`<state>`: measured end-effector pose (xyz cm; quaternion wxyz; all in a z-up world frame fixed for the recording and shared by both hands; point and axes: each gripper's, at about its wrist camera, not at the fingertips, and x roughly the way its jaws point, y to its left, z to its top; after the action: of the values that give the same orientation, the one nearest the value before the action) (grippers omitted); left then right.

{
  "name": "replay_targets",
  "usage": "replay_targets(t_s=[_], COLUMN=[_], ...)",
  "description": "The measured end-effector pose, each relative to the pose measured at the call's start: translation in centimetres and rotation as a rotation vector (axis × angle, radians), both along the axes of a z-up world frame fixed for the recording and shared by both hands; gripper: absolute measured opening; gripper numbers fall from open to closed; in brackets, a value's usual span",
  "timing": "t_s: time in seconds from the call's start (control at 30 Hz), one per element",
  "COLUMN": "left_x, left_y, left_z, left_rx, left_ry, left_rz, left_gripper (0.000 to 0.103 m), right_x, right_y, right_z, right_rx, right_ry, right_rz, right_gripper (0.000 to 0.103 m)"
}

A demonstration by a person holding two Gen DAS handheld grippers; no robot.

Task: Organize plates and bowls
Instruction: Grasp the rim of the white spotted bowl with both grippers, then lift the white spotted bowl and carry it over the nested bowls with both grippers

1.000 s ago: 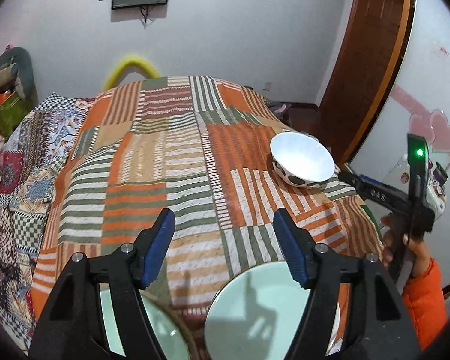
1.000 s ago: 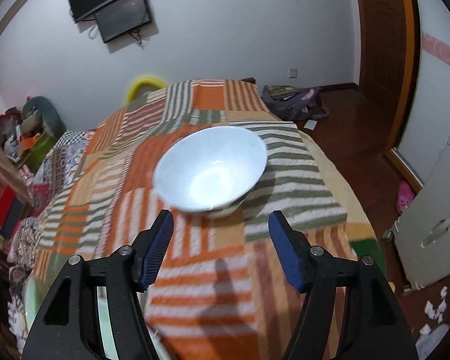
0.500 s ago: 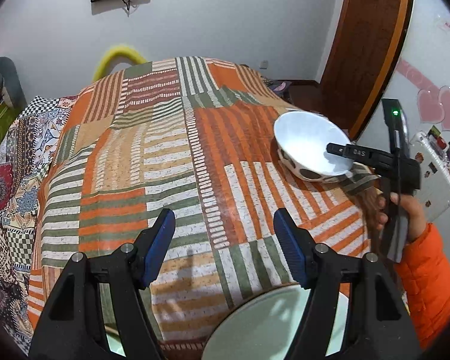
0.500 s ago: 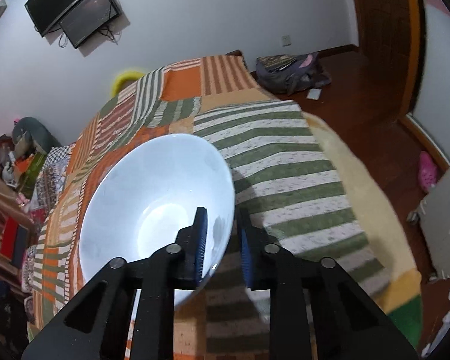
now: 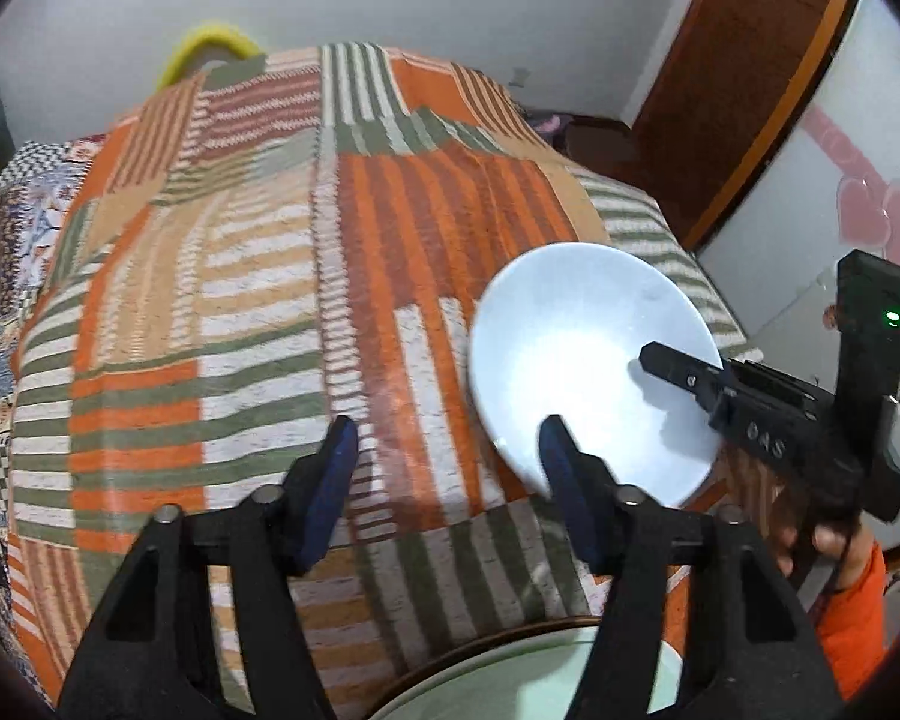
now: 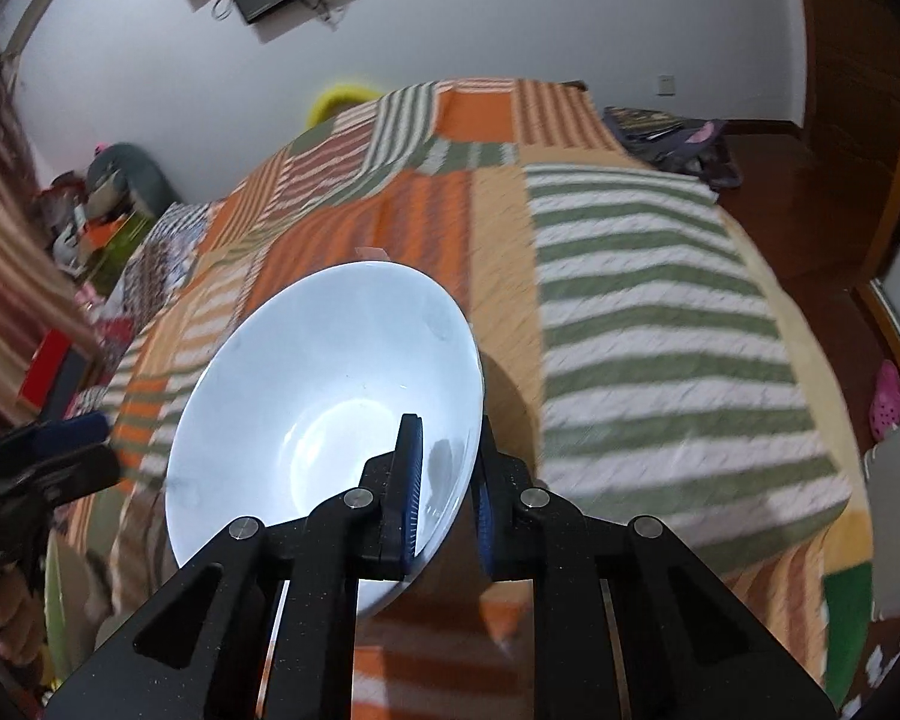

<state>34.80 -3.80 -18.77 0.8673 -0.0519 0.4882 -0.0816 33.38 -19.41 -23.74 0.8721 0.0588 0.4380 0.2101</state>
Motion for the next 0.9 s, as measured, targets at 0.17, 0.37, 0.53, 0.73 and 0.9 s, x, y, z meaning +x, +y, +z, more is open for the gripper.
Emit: replay_targets(t_s=[0.17,0.37,0.53,0.73,0.9], left_x=[1.2,2.2,2.4,1.0,-0.8], left_y=[-1.5,-2.6,-2.9,-2.1,-1.7], left_z=[-2.1,-3.0,-3.0,-2.6,-0.8], left_rx=[0.008,0.036,0.035,0.001,0.011], left_ry=[0.067,0.062,0.062,0.057,0.014], left_rz=[-0.025,-0.043,-0.057,-0.049,-0.047], left_gripper=[0.037,0.022,0.013,0.013,0.013], right_x=[0.0,-0.2,-0.8,-1.8,-3.0], right_y=[-0.2,-0.6,0.1,0.7,1.2], right_z=[-0.7,-0.9,-0.1,0.7,1.9], right_rx=[0.016,0.063,0.055,0.046,0.058], right_ry=[0.049,0.055,0.017,-0.002,-0.026], right_rz=[-0.01,-0.062,-0.069,-0.062,-0.057], right_gripper=[0.018,0.022,0.022,0.022,0.022])
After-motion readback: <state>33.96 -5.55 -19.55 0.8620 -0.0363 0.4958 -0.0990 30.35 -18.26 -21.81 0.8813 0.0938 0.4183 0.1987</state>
